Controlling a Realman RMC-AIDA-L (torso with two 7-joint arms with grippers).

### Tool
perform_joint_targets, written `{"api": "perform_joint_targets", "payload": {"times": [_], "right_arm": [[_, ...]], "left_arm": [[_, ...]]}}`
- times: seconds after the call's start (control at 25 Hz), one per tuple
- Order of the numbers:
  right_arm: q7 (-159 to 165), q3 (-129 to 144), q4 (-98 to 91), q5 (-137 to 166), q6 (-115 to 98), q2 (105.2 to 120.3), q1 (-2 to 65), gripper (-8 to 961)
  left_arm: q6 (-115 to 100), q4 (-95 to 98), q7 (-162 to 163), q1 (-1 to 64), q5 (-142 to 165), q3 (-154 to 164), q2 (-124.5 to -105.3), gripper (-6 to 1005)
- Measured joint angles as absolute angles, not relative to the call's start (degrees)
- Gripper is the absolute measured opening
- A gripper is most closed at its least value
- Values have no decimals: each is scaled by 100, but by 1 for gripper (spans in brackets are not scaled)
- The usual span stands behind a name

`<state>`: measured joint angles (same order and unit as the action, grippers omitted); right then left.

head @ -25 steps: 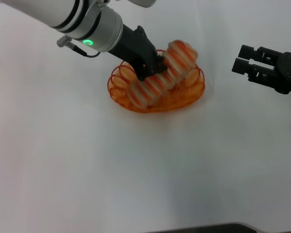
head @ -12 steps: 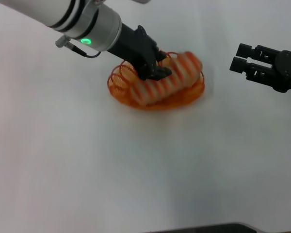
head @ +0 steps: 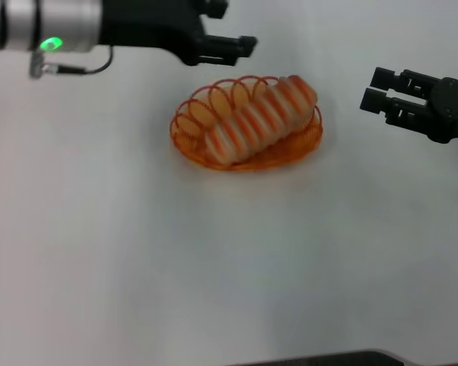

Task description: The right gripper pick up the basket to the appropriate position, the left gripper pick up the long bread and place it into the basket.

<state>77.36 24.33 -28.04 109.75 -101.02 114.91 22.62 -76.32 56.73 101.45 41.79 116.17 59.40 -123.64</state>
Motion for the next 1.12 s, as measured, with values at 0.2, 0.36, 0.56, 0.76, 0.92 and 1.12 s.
{"api": "perform_joint_targets", "payload": {"times": [0.2,0.36,0.56,0.76,0.92,1.12], "right_arm": [[7734,2525,-2833,10998,-9935,11491,2312,676],[7734,2713,-2836,11003,-9777,11490,2344,676],[7735,2860,-2816,11004,-9626,11489,2369,676],[7784,2979,-2813,11011,-9568,11487,2443,676],[7794,3025,-2812,11013,-9538,11487,2470,676],[7799,3037,-2812,11020,-9509,11500,2472,676]], "left_arm": [[-8236,4913,9758,3690,11178,4824,-12325,756],[-8752,4389,9336,3252,11134,4266,-12137,751],[-9223,4298,9249,2808,11617,3816,-12011,751],[-9341,4281,9249,2754,12171,3573,-12006,751],[-9363,4272,9268,2753,12258,3565,-12010,751],[-9381,4269,9277,2777,12261,3596,-12010,751]]}}
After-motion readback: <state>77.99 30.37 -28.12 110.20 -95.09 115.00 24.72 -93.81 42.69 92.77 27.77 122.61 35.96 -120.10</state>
